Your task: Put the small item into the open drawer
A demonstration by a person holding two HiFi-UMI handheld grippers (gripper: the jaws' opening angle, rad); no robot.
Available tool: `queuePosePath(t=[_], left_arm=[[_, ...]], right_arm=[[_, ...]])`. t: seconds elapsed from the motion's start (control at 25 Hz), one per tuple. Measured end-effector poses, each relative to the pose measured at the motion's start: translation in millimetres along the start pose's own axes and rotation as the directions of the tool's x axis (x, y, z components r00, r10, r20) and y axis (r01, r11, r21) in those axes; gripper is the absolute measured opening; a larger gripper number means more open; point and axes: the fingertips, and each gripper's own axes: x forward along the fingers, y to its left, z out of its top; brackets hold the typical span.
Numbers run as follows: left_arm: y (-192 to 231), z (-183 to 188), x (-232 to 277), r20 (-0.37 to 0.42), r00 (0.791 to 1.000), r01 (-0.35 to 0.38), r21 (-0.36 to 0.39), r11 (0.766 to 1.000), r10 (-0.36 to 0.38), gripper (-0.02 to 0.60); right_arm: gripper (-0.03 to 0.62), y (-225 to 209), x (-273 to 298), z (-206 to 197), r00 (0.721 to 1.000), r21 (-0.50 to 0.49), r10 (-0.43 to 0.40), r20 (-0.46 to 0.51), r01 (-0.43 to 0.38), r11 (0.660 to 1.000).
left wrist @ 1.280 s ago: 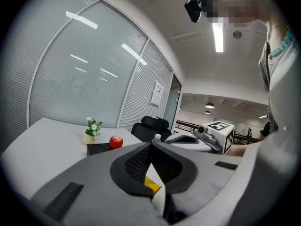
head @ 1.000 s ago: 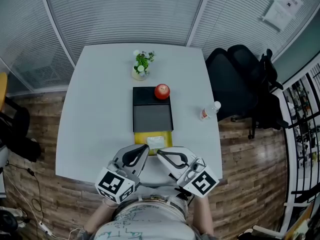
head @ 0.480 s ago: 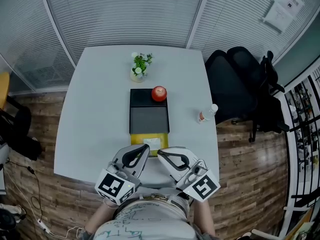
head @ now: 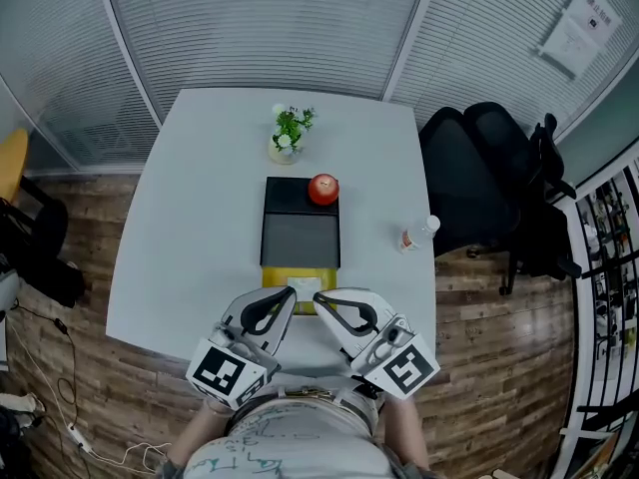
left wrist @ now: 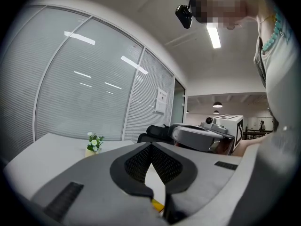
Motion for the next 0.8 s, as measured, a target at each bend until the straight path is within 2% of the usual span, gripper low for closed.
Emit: queuePosePath(t=[0.16,0.4,0.56,0.8], left_arm=[[-0.7,-7.0,2.0,-0.009,1.000,-0.001,-0.001,1.000,0.001,-0.003],[-1.8,-9.5,3.4,-0.022,1.000,-0.007,-0.012,1.000,0.007,-0.003],[-0.5,-11.7,6.5,-0.029,0.999,-0.014,-0.016,1.000,0.014,-0.003],[0.4,-19.0,10.7,-0.034,0.999,-0.005,-0.019,1.000,0.004,-0.003]], right_arm=[[0.003,2.6,0.7,-10.7,0.999,-0.020,0.019,-0.048,-0.020,1.000],[0.003,5.2,3.7,-19.2,0.996,0.005,0.036,-0.078,-0.036,0.999],[0.003,6.3,4.5,-27.0,0.991,-0.021,0.063,-0.116,-0.066,0.998],[0.003,1.3,5.4,-27.1,0.992,-0.013,0.060,-0.112,-0.062,0.998]])
